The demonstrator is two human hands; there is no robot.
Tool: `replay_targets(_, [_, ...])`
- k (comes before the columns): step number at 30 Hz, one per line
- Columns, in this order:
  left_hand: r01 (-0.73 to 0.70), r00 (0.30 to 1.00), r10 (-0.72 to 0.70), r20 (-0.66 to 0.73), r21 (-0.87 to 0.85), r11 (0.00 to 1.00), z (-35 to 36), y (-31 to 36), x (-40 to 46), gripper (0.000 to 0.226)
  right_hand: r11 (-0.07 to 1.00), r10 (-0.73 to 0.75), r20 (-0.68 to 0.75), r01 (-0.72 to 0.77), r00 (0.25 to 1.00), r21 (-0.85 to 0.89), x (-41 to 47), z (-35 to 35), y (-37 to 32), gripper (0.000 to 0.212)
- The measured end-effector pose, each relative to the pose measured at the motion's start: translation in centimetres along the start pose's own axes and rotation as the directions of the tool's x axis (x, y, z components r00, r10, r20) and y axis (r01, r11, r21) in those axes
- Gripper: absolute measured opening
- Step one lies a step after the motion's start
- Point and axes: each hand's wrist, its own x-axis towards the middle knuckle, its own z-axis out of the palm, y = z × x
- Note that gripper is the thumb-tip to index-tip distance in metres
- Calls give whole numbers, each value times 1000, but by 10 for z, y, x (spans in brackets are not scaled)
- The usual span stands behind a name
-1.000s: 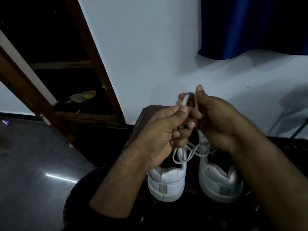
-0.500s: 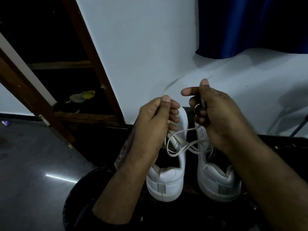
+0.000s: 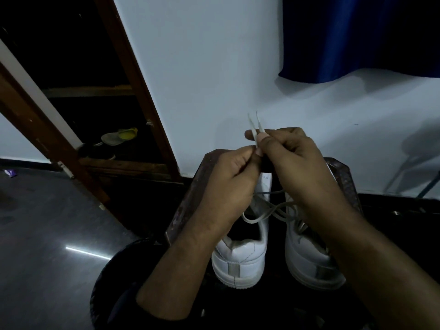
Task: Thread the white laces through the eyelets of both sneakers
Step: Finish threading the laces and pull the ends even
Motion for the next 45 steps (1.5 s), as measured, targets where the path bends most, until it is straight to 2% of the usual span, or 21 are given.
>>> replay_targets(3, [9,1000,-9,7,28,1000,2,1,-1,32,958,120,180,-162,976,237,-2,-3,-3,26])
replay_targets(6, [23,999,-25,47,36,999,2,2,-2,31,929,129,272,-212,954,303,-2,-4,-4,28])
replay_targets(9, [18,999,-19,41,18,1000,-5,4,0,31,925,106,271,-195,957,328,0,-4,-4,30])
replay_targets(11, [14,997,-18,-76,-61,998,-14,8,3,31,947,60,249,-135,967,293,1,-3,-4,30])
replay_targets(13, [2,984,-28,-179,-144,990,-20,11,5,33,991,-19,230,-12,973,133,0,-2,-2,30])
replay_targets(15, [-21,977,-22,-210,-201,979,-20,14,4,36,992,-86,244,105,966,-69,-1,1,-2,29])
replay_targets(17, [-65,975,24,-221,-181,981,-18,13,4,32,973,-101,256,149,961,-174,-2,5,-1,26])
replay_targets(21, [-57,975,19,-220,-167,984,-16,8,5,30,986,-95,229,123,969,-113,-1,5,2,31])
replay_targets(24, [27,992,-59,-110,-273,962,-13,11,2,38,988,-111,248,135,962,-81,-1,4,4,37])
replay_targets(26, [50,993,-78,-84,-299,953,-12,14,1,45,984,-125,273,155,954,-89,-2,4,5,35])
replay_targets(33, [2,992,-37,-119,-276,961,-12,12,2,34,972,-157,304,202,940,-123,-3,2,-1,37])
replay_targets(37, [-7,977,-70,-200,-363,932,-19,15,6,35,996,-78,356,91,931,-21,-4,1,-3,35])
replay_targets(41, [30,988,-85,-131,-372,928,-21,11,7,35,996,-86,355,80,931,31,-2,0,0,31])
replay_targets(45, [47,993,-86,-83,-387,921,-15,11,5,32,990,-120,363,139,924,-26,-3,1,1,29])
